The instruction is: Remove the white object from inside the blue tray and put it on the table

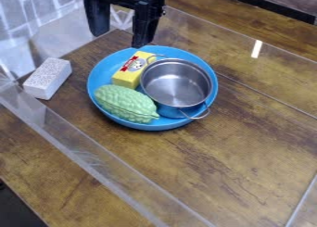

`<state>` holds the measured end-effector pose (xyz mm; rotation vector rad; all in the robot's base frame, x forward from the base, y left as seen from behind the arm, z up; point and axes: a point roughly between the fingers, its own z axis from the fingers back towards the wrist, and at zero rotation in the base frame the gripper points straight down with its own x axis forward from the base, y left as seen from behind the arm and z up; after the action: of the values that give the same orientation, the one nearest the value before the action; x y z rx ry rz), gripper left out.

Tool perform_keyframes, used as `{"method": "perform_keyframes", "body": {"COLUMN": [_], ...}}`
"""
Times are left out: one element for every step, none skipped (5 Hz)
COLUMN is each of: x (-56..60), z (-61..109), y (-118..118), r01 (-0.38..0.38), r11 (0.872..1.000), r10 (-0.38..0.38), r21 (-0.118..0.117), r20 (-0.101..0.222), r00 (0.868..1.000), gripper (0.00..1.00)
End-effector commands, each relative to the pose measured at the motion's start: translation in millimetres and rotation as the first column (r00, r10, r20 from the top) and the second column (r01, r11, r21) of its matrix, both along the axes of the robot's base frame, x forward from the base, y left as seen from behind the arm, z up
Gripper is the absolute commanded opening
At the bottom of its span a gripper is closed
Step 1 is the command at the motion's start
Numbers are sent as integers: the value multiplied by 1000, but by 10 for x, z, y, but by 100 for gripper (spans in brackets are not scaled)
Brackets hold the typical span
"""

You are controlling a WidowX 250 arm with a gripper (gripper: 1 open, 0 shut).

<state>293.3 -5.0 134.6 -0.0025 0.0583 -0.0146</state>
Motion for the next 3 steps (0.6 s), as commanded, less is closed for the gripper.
{"method": "perform_keyframes", "body": {"x": [78, 191, 240], "z": [-95, -241, -162], "y": [5, 3, -5], "r01": [65, 128, 133], "r11": [998, 992, 991], "r10": [-66, -128, -133], "r21": [-8, -18, -34], "r20": [-12, -10, 7], "r00": [998, 992, 991], "gripper": [100, 100, 100]}}
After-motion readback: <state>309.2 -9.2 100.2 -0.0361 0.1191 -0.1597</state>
